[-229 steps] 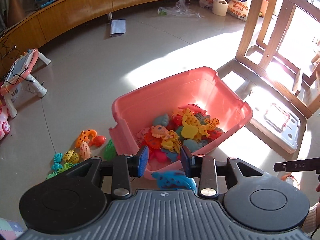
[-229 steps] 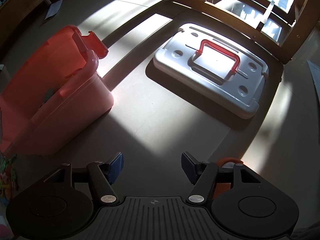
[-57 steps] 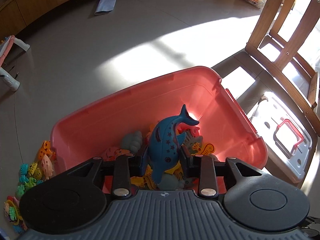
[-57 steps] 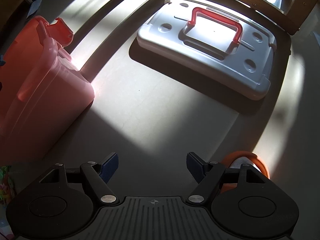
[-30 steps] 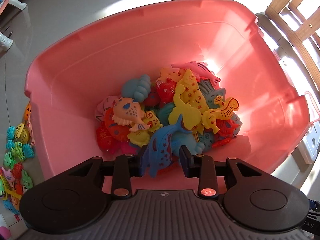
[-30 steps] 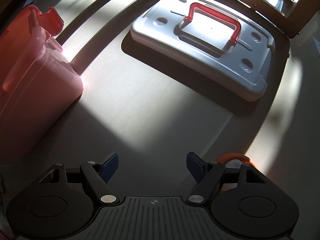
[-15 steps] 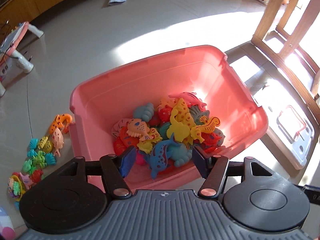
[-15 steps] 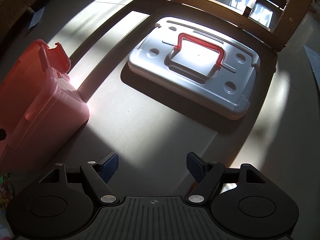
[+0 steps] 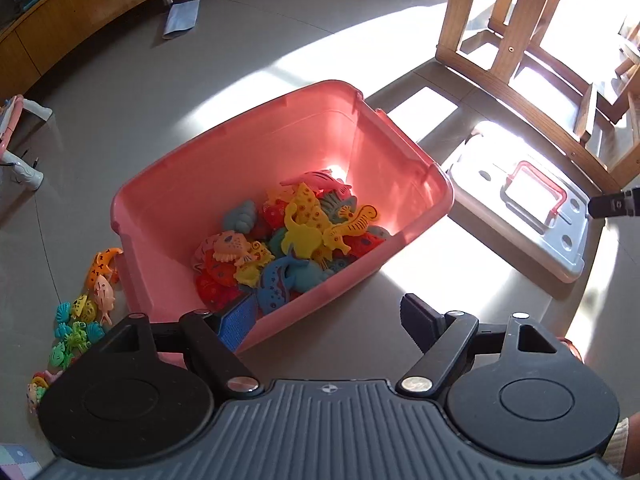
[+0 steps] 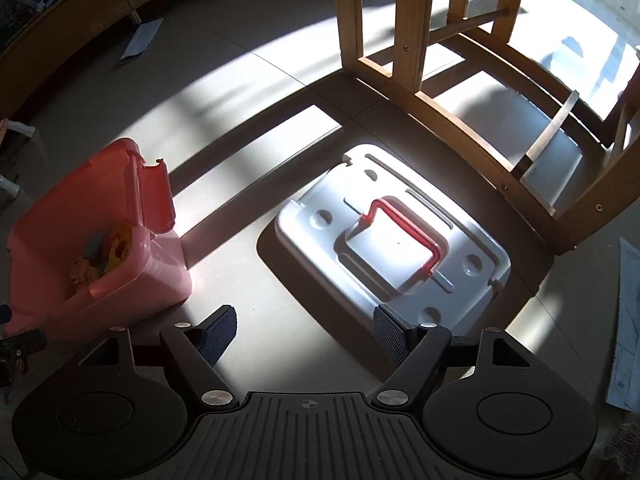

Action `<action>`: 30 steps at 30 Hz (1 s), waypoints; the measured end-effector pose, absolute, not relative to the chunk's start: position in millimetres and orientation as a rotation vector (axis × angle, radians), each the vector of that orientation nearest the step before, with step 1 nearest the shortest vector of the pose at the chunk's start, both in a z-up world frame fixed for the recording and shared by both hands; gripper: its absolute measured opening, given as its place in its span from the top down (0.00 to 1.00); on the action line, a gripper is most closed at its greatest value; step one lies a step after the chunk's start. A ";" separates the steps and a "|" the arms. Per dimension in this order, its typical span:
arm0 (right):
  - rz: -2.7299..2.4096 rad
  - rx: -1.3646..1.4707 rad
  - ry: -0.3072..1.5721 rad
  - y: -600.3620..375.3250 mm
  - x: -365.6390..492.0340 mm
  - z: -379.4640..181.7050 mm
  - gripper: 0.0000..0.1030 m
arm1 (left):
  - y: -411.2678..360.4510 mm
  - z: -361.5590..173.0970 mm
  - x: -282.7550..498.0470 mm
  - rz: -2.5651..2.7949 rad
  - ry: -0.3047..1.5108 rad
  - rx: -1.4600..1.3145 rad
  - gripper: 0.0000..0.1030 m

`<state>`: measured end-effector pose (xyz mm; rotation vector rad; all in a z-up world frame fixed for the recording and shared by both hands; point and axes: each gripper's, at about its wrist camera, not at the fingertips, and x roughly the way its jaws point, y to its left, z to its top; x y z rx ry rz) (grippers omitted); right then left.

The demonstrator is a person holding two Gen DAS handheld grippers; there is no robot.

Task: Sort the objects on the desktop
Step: 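Move the right gripper to the red handle of the pink lid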

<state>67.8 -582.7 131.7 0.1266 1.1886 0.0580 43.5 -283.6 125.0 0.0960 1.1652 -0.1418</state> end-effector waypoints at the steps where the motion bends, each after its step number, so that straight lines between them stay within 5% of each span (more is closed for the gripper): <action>1: 0.065 0.108 1.192 -586.0 72.2 132.1 0.30 | -286.9 123.6 42.4 -0.151 1.169 0.103 0.21; 30: 0.239 -0.263 1.341 -640.0 181.1 25.5 0.33 | -344.5 85.1 41.9 -0.305 1.261 0.222 0.21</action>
